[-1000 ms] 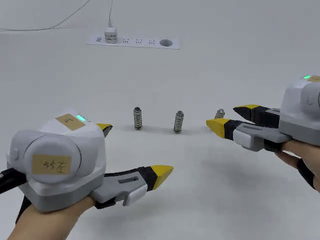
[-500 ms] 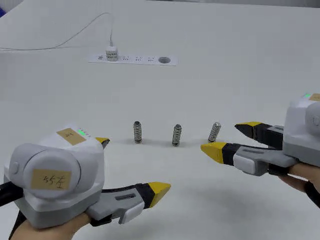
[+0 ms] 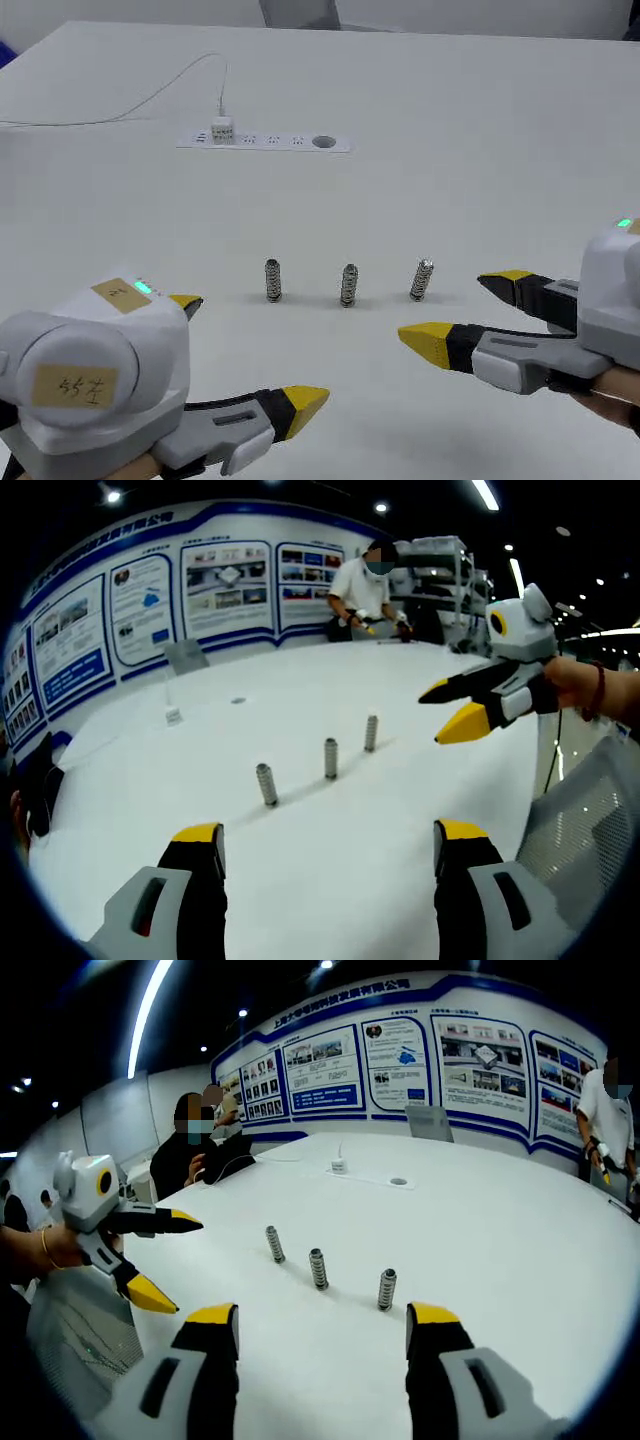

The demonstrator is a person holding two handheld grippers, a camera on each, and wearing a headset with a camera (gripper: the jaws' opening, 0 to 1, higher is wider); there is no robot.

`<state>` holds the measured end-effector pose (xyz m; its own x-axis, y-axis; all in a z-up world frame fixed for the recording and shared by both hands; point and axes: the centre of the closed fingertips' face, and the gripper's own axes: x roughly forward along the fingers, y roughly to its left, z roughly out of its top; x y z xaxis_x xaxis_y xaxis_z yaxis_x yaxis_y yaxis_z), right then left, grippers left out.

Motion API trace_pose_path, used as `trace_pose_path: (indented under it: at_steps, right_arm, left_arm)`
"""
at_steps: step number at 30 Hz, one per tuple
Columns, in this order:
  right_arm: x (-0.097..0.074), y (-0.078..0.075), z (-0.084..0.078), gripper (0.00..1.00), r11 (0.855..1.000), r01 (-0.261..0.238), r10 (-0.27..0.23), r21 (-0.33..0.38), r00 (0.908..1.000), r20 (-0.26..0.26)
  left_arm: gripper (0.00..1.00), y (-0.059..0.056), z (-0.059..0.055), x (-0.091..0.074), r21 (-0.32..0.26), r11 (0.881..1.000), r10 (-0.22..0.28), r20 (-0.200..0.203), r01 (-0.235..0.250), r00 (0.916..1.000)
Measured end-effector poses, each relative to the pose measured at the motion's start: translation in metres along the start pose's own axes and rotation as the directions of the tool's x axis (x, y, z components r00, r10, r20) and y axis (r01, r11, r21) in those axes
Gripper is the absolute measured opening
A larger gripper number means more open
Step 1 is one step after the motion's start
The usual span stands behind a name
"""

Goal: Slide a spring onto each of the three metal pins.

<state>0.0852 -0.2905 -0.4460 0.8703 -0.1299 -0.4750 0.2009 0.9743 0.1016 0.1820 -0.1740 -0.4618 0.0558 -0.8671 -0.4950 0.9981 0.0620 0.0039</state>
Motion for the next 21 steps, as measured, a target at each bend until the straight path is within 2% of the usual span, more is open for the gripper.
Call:
trace_pose_path:
  at_steps: [9,14,18,21]
  right_arm:
    - [-0.012,0.009,-0.002,0.72,1.0,0.01,-0.01,-0.009,0.9997,0.021]
    - [-0.017,0.012,-0.009,0.72,1.0,0.02,-0.021,0.022,0.9993,0.03]
    - [-0.022,0.014,-0.008,0.71,0.998,0.04,-0.043,0.041,0.9969,0.066]
    - [-0.023,0.016,-0.008,0.71,0.999,0.035,-0.038,0.039,0.9968,0.07]
  left_arm:
    - [0.87,-0.001,-0.003,-0.01,-0.003,1.0,0.01,-0.002,-0.01,0.9999]
    - [0.87,-0.002,-0.004,-0.016,-0.007,1.0,0.017,0.002,-0.017,0.9998]
    - [0.87,-0.003,-0.004,-0.018,-0.008,1.0,0.023,0.009,-0.023,0.9997]
    - [0.86,-0.003,-0.004,-0.019,-0.009,1.0,0.027,0.012,-0.027,0.9996]
